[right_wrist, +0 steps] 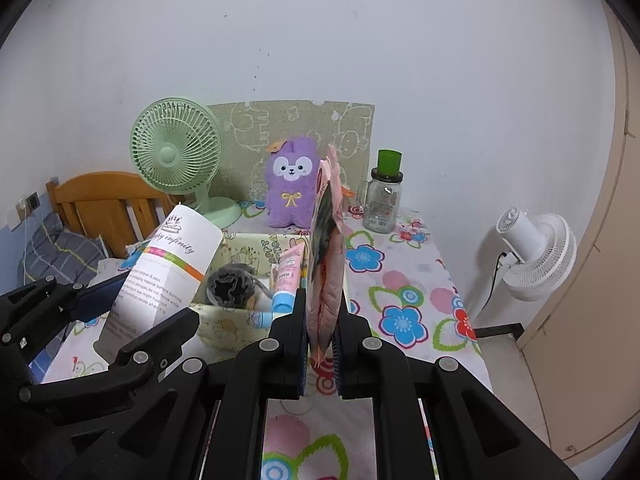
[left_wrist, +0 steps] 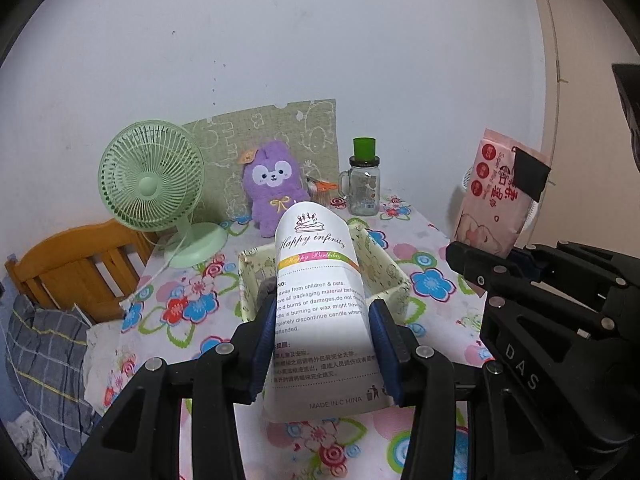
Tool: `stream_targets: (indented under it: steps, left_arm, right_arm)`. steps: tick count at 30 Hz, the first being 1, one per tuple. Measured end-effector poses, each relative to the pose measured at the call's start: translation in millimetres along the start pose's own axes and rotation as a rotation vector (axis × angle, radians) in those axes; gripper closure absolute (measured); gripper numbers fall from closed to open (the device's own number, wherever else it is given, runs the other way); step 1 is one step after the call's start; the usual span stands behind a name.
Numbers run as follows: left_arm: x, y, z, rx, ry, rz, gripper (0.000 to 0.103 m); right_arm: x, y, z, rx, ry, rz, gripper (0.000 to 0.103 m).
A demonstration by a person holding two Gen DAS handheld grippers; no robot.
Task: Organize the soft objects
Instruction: 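Lift the white card and pink wipes pack and carry them toward the fabric box, then lower the card and wipes pack into the fabric box and open both grippers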
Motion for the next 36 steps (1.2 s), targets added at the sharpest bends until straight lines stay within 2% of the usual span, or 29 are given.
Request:
stream_targets:
  steps: [18,33,36]
  left_arm:
    - [-34.1,-63.0,-18.7,-0.047,0.0,-0.001,0.056]
    - [-66.6,-115.0,-16.0,-0.113,0.034,0.036,0.055]
    - [-69.5,-122.9,-16.3,-0.12,0.028,0.034,0.055]
  right_arm:
    - [-13.5,-74.4,-18.4,-0.06,-0.002,0.007,0.091]
    - [-32.7,-141.9,-21.1,-0.137,0.0,-0.009,0.091]
    - [-34.7,-150.6,-22.9,-0.127,0.003,-0.006,0.09]
Point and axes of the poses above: each gripper's, at about its wrist camera, not at the fingertips, and y roughly against the way its jaws point, x to its right, z to its underside, the point moved 6 cm from there along -y, roughly the way its jaws point, and after that the axes turned 14 degrees about z, right-handed, at the moved point
